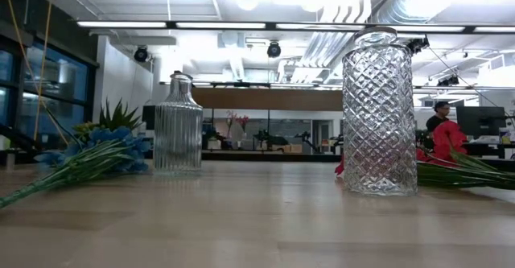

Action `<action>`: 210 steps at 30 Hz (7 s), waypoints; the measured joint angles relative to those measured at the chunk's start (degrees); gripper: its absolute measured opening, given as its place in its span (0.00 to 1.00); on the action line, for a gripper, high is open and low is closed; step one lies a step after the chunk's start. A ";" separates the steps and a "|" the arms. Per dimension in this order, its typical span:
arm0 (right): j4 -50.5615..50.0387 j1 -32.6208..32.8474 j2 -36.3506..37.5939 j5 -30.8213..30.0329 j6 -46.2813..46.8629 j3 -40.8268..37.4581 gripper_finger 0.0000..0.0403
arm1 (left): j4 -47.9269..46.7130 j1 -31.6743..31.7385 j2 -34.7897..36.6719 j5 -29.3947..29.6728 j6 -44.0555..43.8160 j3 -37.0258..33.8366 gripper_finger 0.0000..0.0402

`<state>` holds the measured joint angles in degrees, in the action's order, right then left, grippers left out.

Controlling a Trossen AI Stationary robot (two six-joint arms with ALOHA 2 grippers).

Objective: Pick and place flowers into a vace then onto a shelf
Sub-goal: Put the orange flower into the right transparent vase

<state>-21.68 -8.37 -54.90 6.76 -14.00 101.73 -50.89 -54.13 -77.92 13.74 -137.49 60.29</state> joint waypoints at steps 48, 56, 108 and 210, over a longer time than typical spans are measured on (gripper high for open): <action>-2.68 0.01 1.47 0.79 1.97 -0.11 0.27 | -0.46 7.32 -16.63 -9.61 -2.06 0.02 0.54; -2.68 0.01 1.47 0.76 1.93 -0.11 0.27 | 1.81 7.30 -17.71 -13.55 -2.95 0.00 0.51; -4.90 0.01 1.25 6.54 1.51 -0.13 0.27 | 3.85 12.55 -26.00 -17.70 -2.04 0.17 0.10; 28.15 3.00 -19.24 31.98 23.02 -32.75 0.28 | -36.64 19.07 -23.81 54.83 60.61 59.11 0.05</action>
<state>6.47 -5.37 -74.14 38.74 9.02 68.98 -87.53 -35.06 -101.73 68.58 -76.87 119.40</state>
